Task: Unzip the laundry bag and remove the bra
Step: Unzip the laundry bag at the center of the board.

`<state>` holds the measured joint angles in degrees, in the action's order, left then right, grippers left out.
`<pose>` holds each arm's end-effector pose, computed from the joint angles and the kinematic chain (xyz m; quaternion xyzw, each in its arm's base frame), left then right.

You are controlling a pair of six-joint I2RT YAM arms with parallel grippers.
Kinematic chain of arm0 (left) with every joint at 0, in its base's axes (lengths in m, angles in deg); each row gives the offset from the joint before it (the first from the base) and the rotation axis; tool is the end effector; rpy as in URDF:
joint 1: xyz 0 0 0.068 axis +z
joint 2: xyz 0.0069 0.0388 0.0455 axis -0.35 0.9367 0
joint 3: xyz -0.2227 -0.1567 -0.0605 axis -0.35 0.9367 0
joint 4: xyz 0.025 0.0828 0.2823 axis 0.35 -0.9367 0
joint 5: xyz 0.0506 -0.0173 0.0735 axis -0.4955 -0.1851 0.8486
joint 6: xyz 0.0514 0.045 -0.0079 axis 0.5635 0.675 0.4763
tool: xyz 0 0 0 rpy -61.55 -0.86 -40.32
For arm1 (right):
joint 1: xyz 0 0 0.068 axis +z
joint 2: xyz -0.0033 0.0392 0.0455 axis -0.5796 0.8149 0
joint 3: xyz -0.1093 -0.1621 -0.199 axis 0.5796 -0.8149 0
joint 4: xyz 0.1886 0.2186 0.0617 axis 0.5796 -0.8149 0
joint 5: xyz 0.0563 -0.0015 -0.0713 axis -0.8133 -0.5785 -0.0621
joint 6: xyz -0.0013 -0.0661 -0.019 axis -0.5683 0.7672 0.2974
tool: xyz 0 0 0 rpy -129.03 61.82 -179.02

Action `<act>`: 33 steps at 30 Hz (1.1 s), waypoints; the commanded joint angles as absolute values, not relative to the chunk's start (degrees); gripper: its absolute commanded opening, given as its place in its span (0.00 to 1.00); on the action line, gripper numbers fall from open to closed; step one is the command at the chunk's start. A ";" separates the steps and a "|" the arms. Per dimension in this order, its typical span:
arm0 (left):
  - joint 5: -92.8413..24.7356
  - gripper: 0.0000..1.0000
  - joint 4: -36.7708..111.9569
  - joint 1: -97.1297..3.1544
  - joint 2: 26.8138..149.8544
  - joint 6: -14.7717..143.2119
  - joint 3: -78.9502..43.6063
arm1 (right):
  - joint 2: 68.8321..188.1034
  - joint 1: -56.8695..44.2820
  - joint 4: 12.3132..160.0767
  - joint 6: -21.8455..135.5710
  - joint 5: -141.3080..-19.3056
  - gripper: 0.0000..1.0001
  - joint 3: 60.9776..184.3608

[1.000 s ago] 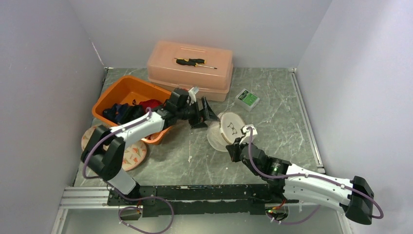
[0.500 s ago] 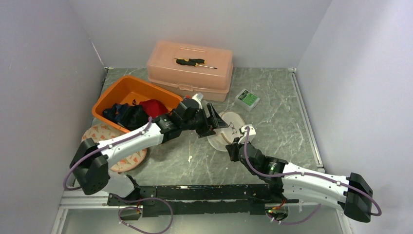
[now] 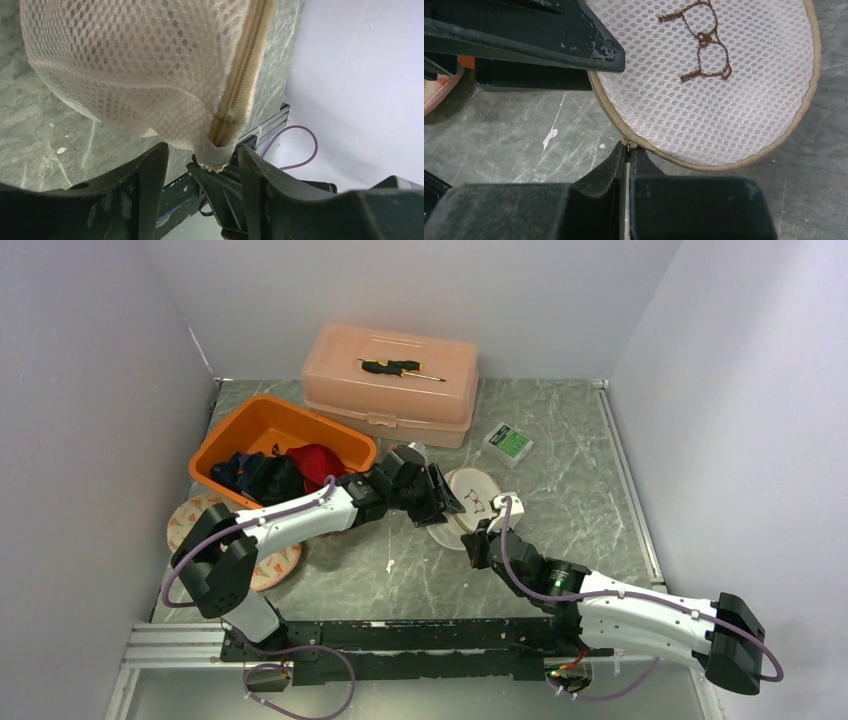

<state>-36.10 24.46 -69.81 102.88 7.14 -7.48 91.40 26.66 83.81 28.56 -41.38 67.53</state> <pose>0.2505 -0.3067 0.2241 -0.1129 0.8927 -0.4093 0.1514 0.1265 0.1770 0.1901 -0.0529 0.8294 0.2284 0.5071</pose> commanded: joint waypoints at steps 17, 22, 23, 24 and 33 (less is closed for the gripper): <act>-34.49 0.03 23.53 -69.30 102.60 10.56 -11.24 | 88.30 27.05 80.37 30.29 -39.47 0.00 69.92; -36.70 0.03 23.89 -67.28 100.87 13.14 -10.55 | 86.51 26.92 76.08 29.72 -37.53 0.00 70.38; -38.64 0.03 24.49 -66.55 100.49 13.93 -10.23 | 86.54 26.90 74.37 29.23 -36.82 0.00 70.67; -39.48 0.03 24.80 -65.88 100.30 14.75 -10.03 | 86.76 26.85 73.62 28.81 -36.03 0.00 70.94; -43.54 0.03 22.33 -61.03 94.97 20.88 -7.60 | 84.73 20.16 70.54 23.69 -35.22 0.00 70.12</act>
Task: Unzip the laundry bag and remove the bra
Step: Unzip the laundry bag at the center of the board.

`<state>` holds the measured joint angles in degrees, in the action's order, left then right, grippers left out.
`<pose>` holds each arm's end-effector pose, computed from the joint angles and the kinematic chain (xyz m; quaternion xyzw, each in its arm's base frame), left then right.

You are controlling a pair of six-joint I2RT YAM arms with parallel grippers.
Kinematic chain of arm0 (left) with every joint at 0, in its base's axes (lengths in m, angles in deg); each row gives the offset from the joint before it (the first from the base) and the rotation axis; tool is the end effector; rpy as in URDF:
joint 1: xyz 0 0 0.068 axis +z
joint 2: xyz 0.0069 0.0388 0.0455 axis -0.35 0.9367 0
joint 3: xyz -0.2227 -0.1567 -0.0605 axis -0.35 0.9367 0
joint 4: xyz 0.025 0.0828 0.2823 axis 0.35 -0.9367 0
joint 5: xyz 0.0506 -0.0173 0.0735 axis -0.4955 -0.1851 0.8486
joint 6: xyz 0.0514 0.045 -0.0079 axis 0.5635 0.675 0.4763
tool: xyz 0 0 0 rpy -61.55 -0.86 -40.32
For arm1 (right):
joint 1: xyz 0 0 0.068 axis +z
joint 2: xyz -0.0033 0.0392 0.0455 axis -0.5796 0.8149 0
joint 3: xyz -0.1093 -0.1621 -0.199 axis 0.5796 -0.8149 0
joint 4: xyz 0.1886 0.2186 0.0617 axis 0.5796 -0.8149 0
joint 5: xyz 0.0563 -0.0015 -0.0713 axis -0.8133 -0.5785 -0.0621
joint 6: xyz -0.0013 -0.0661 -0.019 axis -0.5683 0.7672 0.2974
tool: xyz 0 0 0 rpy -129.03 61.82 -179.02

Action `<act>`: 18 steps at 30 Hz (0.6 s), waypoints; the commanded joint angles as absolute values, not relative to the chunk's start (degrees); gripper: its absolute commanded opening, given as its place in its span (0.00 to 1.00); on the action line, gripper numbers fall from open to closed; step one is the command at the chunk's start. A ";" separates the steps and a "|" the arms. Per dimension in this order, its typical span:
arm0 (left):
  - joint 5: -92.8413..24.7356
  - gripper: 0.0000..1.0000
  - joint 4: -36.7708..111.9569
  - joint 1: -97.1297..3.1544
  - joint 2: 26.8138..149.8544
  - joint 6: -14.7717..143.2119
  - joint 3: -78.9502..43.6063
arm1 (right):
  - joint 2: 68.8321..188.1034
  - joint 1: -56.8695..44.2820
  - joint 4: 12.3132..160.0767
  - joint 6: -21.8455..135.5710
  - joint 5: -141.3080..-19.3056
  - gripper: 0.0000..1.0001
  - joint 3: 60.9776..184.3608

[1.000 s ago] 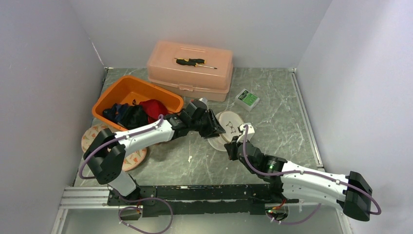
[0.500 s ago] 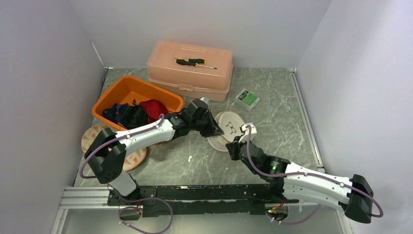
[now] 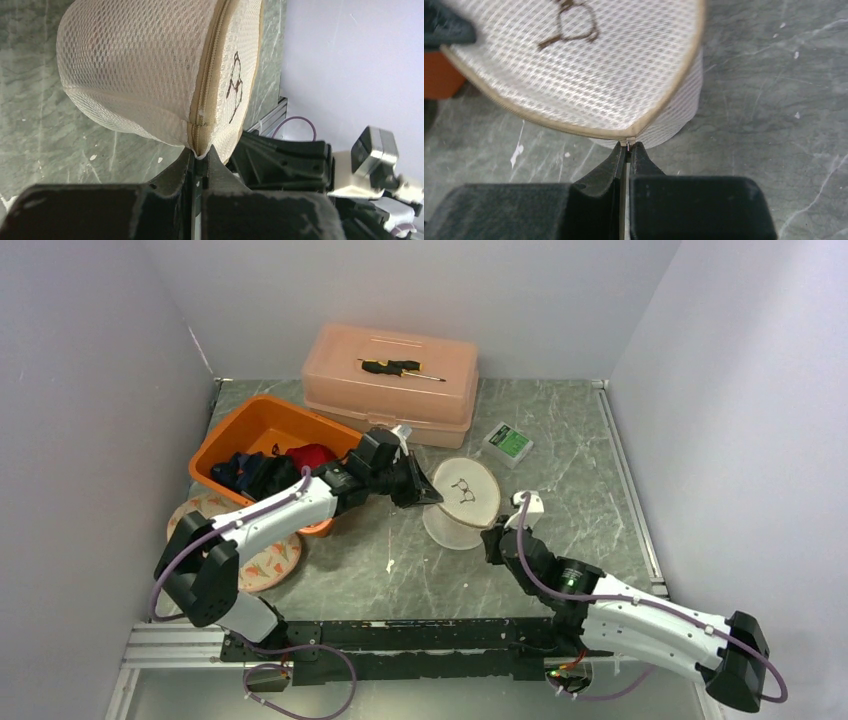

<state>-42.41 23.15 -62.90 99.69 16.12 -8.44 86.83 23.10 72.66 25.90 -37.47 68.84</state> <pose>0.2761 -0.2738 0.2498 -0.0678 0.8821 -0.4294 0.1814 0.1309 0.1525 0.1945 -0.0052 0.8457 0.1692 0.5062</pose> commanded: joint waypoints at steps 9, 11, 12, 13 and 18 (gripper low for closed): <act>-49.20 0.03 19.55 -59.91 94.22 35.14 -12.05 | 77.69 22.36 82.89 41.23 -43.52 0.00 69.85; -49.69 0.03 18.98 -59.53 94.41 38.37 -14.27 | 77.81 22.95 82.44 43.34 -44.53 0.00 71.39; -49.81 0.03 18.81 -59.22 94.60 39.84 -15.37 | 78.12 23.03 82.34 43.94 -45.19 0.00 71.99; -50.35 0.03 18.80 -58.84 95.20 41.09 -16.64 | 78.58 23.13 82.15 44.21 -45.82 0.00 72.59; -56.63 0.03 21.29 -56.08 100.87 41.47 -20.21 | 81.20 24.20 83.61 42.29 -47.46 0.00 72.47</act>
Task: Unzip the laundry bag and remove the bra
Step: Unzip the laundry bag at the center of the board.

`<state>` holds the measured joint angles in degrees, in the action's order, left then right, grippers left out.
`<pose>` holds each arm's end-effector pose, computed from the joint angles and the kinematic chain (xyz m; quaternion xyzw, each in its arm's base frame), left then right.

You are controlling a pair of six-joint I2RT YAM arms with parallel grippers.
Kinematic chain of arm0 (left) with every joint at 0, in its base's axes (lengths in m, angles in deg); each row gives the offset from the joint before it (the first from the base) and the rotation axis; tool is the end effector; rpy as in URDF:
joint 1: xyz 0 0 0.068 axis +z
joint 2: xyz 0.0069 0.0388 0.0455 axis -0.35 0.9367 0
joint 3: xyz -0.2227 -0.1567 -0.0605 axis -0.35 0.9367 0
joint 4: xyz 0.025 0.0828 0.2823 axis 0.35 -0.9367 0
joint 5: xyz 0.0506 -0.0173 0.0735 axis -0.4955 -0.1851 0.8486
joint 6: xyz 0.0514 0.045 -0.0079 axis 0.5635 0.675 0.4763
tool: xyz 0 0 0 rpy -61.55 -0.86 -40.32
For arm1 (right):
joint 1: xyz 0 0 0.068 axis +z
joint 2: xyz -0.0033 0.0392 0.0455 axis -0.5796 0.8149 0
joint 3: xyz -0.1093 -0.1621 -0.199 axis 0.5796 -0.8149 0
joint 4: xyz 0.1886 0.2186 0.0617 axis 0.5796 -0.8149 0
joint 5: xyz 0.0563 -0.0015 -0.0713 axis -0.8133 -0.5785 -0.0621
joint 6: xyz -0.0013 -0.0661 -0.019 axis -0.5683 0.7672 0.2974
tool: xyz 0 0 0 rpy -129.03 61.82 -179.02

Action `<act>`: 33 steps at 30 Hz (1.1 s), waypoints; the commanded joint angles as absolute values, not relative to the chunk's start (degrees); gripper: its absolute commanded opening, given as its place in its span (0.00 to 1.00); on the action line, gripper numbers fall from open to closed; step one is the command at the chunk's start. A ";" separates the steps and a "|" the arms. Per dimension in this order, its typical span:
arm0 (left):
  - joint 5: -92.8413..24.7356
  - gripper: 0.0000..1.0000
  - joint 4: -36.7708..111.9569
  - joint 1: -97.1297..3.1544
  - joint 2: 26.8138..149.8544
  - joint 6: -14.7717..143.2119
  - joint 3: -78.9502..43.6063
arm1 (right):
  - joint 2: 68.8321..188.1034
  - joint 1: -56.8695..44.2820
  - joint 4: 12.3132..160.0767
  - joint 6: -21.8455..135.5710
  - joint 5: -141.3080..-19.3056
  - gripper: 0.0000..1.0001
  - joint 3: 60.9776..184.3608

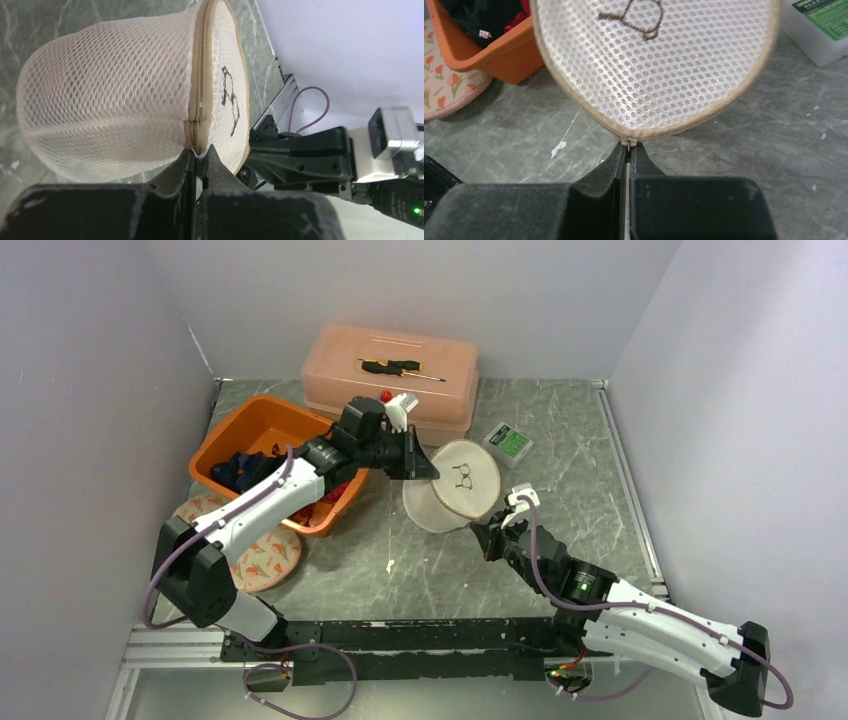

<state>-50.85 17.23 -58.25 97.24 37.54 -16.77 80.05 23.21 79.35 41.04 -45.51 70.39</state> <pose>0.2911 -0.2553 0.3130 0.1026 0.8513 -0.4437 0.2605 0.1244 0.1553 0.2376 -0.1079 0.7852 0.2346 0.5628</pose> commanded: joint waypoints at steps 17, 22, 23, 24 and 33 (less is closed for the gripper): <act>-52.57 0.61 31.32 -53.80 101.09 29.88 -9.00 | 85.66 27.79 88.95 35.56 -44.67 0.00 66.84; -41.26 0.88 27.28 -53.62 91.54 17.02 -1.84 | 85.45 27.82 88.80 35.16 -43.53 0.00 66.52; -40.99 0.94 28.65 -53.62 89.58 14.48 0.24 | 85.43 27.80 88.66 35.16 -43.27 0.00 66.70; -40.93 0.94 29.95 -53.69 87.87 11.65 2.01 | 85.44 27.81 88.47 35.20 -43.09 0.00 66.76; -33.60 0.94 32.33 -66.13 85.92 1.43 5.62 | 86.97 27.85 88.62 34.71 -42.41 0.00 67.22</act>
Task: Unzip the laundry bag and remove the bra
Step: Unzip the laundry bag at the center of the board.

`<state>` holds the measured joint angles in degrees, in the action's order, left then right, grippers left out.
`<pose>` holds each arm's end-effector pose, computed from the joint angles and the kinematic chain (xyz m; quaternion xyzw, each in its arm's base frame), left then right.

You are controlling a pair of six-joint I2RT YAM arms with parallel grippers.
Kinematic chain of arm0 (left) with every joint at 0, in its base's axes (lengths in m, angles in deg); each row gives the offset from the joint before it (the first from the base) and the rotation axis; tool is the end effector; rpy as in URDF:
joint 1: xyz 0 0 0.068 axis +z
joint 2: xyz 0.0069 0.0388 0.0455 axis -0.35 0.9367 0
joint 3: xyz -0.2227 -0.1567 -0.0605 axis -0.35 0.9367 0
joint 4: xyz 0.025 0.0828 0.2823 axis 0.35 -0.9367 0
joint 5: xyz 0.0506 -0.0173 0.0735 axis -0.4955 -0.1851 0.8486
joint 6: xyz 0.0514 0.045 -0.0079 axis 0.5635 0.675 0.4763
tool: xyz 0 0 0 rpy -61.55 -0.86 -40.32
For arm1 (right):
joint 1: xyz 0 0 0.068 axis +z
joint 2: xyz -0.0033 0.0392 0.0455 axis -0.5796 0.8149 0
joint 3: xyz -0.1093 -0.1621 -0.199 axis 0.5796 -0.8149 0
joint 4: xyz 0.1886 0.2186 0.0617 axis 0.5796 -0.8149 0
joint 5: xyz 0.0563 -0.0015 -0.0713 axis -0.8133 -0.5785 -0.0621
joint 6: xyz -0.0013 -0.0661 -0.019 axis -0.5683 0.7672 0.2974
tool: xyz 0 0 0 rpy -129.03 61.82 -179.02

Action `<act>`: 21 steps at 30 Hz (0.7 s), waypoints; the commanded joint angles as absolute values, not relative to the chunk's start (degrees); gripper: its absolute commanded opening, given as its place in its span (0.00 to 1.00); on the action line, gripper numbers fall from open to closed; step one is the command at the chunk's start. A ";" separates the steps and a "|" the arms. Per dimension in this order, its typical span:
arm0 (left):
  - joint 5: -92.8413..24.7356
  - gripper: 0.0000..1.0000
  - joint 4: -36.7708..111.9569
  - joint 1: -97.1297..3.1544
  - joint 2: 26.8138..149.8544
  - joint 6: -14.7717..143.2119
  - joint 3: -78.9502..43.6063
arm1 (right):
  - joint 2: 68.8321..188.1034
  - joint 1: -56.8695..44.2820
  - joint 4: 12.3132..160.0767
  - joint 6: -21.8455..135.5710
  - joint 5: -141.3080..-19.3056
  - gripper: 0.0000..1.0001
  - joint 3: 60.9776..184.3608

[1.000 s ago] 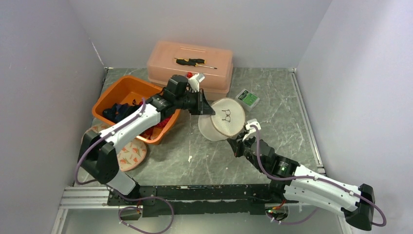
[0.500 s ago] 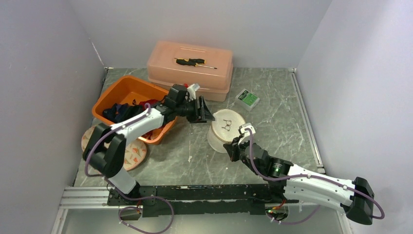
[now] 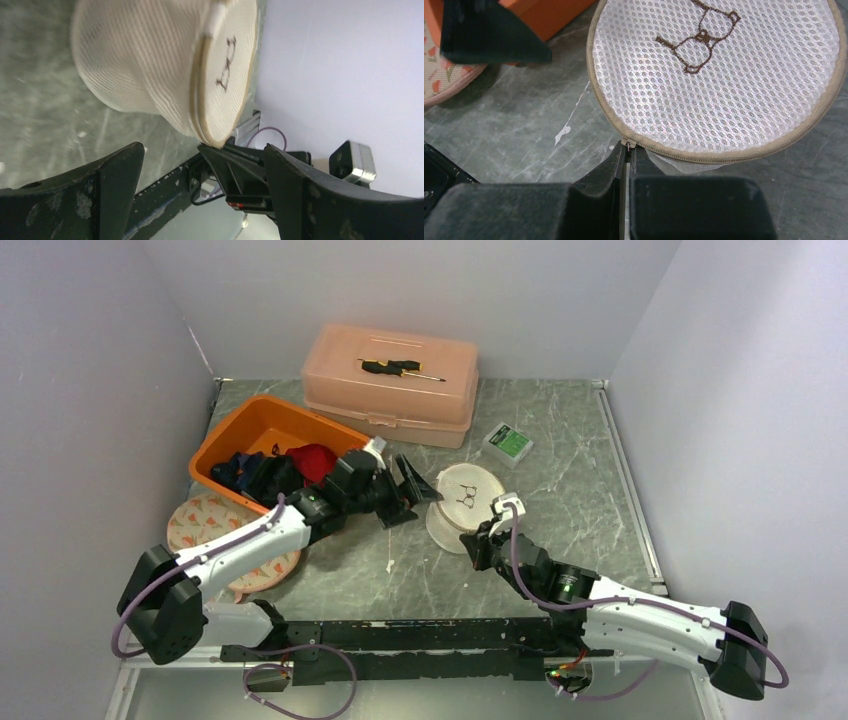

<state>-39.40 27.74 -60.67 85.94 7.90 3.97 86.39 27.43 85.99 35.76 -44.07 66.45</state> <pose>0.2467 -0.2255 0.2556 -0.1489 0.8500 -0.4608 0.2073 0.1193 0.1744 0.2033 -0.1044 0.8013 0.2513 0.5328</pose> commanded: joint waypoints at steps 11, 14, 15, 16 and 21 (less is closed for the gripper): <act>-32.01 0.82 33.43 -70.35 94.68 0.00 -0.09 | 88.33 27.80 88.50 33.98 -43.04 0.00 67.78; -32.19 0.77 33.45 -70.49 96.35 -0.62 -0.52 | 88.47 27.77 88.53 34.05 -43.21 0.00 67.78; -32.21 0.72 33.80 -70.45 96.65 -0.58 -0.52 | 88.47 27.83 88.52 34.04 -43.31 0.00 67.78; -32.19 0.67 34.08 -70.49 96.90 -0.58 -0.57 | 88.49 27.78 88.48 34.03 -43.31 0.00 67.84; -31.36 0.40 33.68 -70.46 97.07 0.15 -0.70 | 87.81 27.84 87.50 34.05 -43.06 0.00 67.74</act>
<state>-32.95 31.85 -70.25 97.20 -0.16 1.66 88.53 27.52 86.01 34.51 -44.07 66.45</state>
